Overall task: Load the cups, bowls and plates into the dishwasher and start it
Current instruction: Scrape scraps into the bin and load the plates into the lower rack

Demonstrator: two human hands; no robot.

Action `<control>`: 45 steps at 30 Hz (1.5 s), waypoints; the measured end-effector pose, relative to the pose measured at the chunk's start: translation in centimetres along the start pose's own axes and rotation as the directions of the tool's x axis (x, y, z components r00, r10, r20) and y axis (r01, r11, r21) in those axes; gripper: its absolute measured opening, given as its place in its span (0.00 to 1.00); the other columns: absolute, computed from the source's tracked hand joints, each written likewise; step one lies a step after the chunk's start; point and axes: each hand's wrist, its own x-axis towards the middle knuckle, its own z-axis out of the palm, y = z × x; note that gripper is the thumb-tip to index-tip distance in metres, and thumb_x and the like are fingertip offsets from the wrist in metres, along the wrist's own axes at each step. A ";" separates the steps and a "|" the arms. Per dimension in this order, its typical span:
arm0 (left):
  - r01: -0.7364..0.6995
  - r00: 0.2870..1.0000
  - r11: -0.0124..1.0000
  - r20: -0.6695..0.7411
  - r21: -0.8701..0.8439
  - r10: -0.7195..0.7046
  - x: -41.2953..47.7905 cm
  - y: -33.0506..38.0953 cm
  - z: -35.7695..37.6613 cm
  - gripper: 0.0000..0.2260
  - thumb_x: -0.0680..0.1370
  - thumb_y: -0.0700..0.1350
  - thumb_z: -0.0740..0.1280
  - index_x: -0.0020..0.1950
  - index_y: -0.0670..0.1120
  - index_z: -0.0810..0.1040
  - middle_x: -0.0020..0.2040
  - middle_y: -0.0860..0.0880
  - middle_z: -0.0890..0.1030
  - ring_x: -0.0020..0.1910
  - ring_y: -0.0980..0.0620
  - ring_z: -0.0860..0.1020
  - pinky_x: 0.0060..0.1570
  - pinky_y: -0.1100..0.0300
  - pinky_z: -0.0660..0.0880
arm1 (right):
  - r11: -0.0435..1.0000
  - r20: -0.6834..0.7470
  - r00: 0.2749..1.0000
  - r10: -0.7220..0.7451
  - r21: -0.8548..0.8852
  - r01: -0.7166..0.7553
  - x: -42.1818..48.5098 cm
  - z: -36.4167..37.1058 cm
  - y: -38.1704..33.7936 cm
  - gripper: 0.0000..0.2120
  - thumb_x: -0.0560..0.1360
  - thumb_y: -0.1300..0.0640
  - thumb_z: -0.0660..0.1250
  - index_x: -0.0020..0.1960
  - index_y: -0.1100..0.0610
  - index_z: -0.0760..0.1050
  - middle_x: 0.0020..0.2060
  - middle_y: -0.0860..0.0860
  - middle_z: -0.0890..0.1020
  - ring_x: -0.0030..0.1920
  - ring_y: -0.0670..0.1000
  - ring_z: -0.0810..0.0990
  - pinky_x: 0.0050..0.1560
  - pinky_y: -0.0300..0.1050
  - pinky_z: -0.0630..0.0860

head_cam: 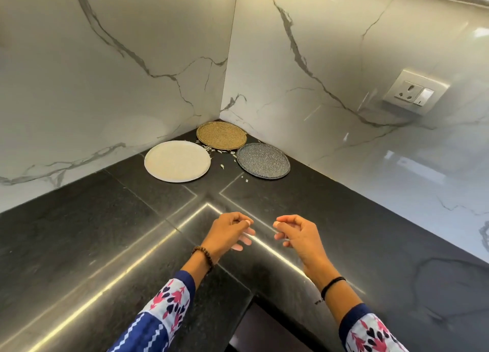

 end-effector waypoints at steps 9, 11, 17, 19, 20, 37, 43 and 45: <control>-0.020 0.999 1.000 -0.040 -0.020 0.019 6.9 2.1 -0.4 0.07 0.82 0.43 0.63 0.55 0.43 0.79 0.46 0.46 0.86 0.38 0.49 0.84 0.33 0.59 0.78 | 0.999 -0.022 1.000 -0.004 -0.045 0.003 6.9 -1.4 -0.7 0.05 0.76 0.60 0.72 0.51 0.57 0.82 0.42 0.53 0.86 0.38 0.49 0.84 0.40 0.43 0.77; -0.013 0.998 0.999 -0.063 -0.029 0.011 8.4 2.2 -0.2 0.07 0.82 0.43 0.63 0.55 0.43 0.79 0.47 0.45 0.86 0.38 0.50 0.84 0.34 0.58 0.79 | 0.999 -0.009 1.000 0.002 -0.055 -0.002 8.7 -1.8 -0.6 0.05 0.76 0.59 0.72 0.51 0.57 0.82 0.43 0.52 0.87 0.38 0.48 0.84 0.39 0.42 0.77; 0.047 0.989 0.998 -0.142 0.039 -0.041 13.5 1.6 0.9 0.07 0.80 0.43 0.64 0.53 0.44 0.81 0.47 0.47 0.86 0.42 0.52 0.82 0.41 0.58 0.79 | 0.997 0.007 1.000 0.029 -0.068 -0.029 14.6 -3.3 -0.1 0.05 0.76 0.60 0.72 0.51 0.56 0.82 0.44 0.53 0.87 0.38 0.48 0.84 0.36 0.39 0.76; 0.051 0.978 0.996 -0.204 0.074 -0.035 15.7 1.7 1.4 0.06 0.79 0.42 0.66 0.52 0.44 0.82 0.48 0.47 0.85 0.45 0.52 0.81 0.44 0.58 0.78 | 0.996 0.011 0.999 0.035 -0.077 -0.034 16.8 -4.0 0.0 0.05 0.76 0.59 0.72 0.51 0.56 0.82 0.44 0.53 0.87 0.38 0.48 0.84 0.37 0.40 0.76; 0.056 0.972 0.994 -0.233 0.091 -0.034 17.0 1.8 1.5 0.06 0.78 0.42 0.66 0.52 0.44 0.82 0.48 0.47 0.84 0.46 0.53 0.80 0.45 0.57 0.77 | 0.996 0.013 0.999 0.039 -0.085 -0.038 18.1 -4.2 0.1 0.04 0.76 0.59 0.72 0.51 0.55 0.82 0.44 0.53 0.87 0.38 0.48 0.84 0.38 0.41 0.76; 0.237 0.836 0.928 -0.546 0.286 -0.045 31.8 3.0 -0.5 0.21 0.70 0.44 0.73 0.61 0.43 0.72 0.56 0.45 0.76 0.55 0.43 0.77 0.57 0.47 0.76 | 0.938 -0.048 0.989 0.138 -0.316 -0.146 36.0 -3.9 1.7 0.24 0.74 0.55 0.75 0.66 0.62 0.73 0.43 0.54 0.82 0.42 0.53 0.83 0.52 0.53 0.82; 0.197 0.825 0.979 -0.533 -0.045 -0.191 29.2 3.6 -0.5 0.14 0.70 0.30 0.71 0.40 0.48 0.72 0.37 0.52 0.73 0.37 0.54 0.72 0.41 0.59 0.74 | 0.955 -0.006 0.964 0.266 -0.133 -0.264 33.4 -5.4 1.0 0.20 0.70 0.63 0.78 0.58 0.60 0.76 0.39 0.56 0.82 0.39 0.51 0.79 0.39 0.42 0.72; 0.171 0.814 0.976 -0.539 -0.132 -0.216 27.4 3.5 -0.5 0.14 0.70 0.30 0.71 0.49 0.44 0.75 0.43 0.47 0.77 0.40 0.53 0.76 0.41 0.58 0.77 | 0.952 0.029 0.956 0.294 -0.097 -0.290 31.0 -6.2 0.8 0.20 0.69 0.64 0.77 0.58 0.60 0.75 0.40 0.56 0.82 0.39 0.50 0.78 0.39 0.43 0.72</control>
